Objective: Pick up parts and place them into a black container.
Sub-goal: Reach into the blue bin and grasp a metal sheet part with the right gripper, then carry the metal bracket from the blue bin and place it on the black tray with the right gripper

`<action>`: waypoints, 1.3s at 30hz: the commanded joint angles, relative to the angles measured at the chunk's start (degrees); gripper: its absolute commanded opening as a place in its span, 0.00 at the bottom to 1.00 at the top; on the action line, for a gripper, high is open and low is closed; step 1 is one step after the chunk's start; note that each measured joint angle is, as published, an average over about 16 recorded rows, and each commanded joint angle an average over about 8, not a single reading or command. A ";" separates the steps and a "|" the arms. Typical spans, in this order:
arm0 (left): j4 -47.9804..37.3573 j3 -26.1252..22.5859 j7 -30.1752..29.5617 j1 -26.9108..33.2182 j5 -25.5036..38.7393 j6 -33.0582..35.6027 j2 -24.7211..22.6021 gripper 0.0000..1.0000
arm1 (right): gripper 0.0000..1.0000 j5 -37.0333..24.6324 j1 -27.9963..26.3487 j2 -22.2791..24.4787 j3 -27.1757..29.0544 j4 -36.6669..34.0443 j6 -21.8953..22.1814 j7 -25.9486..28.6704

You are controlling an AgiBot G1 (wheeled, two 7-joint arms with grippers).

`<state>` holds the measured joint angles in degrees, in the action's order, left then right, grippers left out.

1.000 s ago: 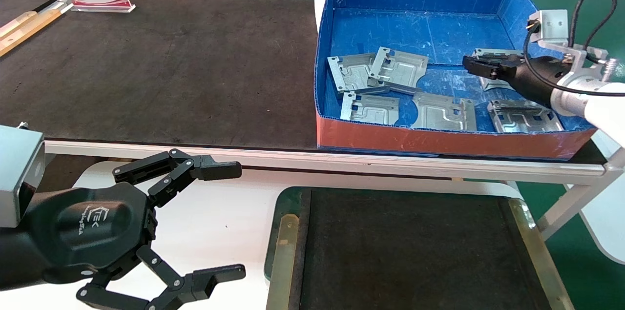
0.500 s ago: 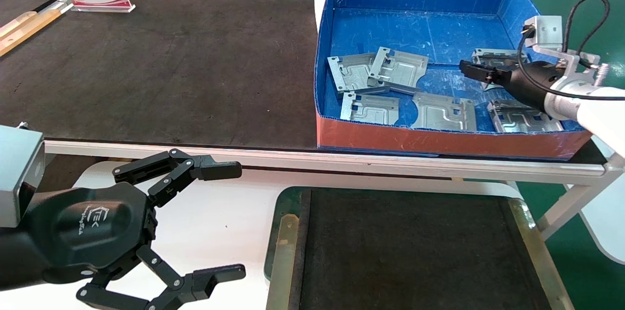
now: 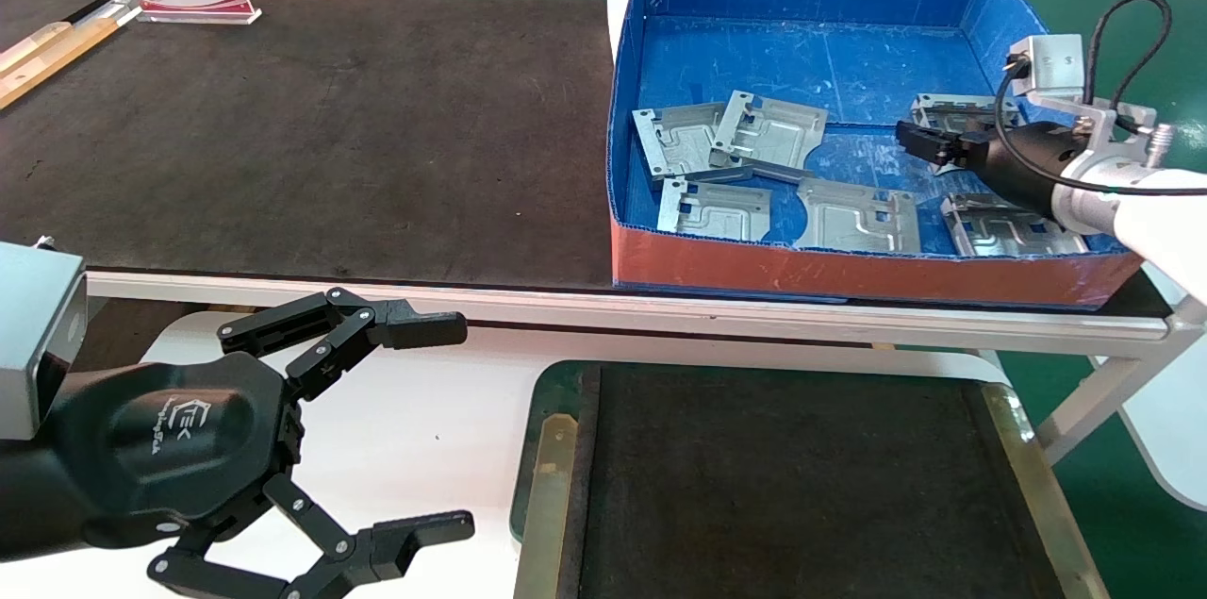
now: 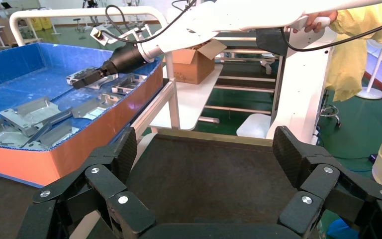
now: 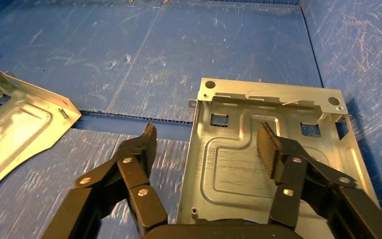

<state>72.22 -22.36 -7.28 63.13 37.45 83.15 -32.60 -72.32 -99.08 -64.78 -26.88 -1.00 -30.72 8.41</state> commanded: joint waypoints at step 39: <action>0.00 -0.01 0.01 0.00 -0.01 0.00 0.00 1.00 | 0.00 -2.26 -0.02 0.13 -1.57 0.84 -1.09 1.52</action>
<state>72.22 -22.37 -7.28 63.14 37.44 83.14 -32.59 -74.60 -99.30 -64.59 -28.47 0.00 -31.98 9.75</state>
